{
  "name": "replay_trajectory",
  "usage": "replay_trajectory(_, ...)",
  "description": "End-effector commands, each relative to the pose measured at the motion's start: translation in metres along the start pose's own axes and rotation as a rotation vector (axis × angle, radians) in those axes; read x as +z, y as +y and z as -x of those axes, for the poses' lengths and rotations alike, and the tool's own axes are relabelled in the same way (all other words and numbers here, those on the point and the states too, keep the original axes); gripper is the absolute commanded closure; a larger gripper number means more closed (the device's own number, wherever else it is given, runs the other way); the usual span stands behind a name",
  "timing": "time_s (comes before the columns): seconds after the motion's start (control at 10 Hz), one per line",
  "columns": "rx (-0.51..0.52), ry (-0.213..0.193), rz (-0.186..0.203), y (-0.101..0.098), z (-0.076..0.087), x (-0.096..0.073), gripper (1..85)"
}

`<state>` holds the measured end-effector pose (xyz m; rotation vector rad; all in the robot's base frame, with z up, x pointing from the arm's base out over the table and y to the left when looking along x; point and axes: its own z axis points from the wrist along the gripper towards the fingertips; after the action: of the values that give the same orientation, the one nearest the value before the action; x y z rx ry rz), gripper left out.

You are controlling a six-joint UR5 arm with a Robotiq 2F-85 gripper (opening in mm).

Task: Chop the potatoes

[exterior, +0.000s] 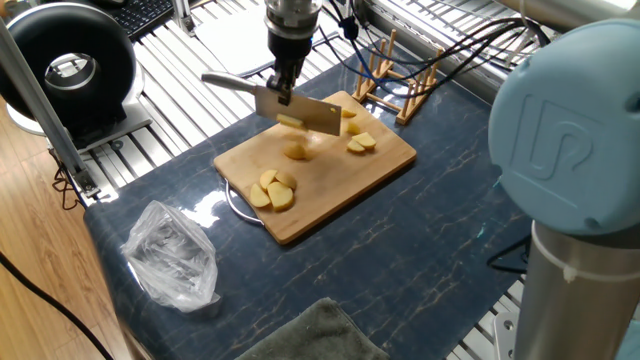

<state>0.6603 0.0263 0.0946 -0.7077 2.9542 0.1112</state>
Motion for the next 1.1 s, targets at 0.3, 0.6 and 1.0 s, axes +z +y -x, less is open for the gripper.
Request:
replay_trajectory(0.3,-0.021,-0.025,-0.005,0.001,-0.011,0.016,84.7)
replay_trajectory(0.6,-0.033,-0.007,-0.015,0.0,-0.02,0.019,84.7)
replay_trajectory(1.0,-0.055,-0.025,-0.014,-0.004,-0.017,0.025,84.7)
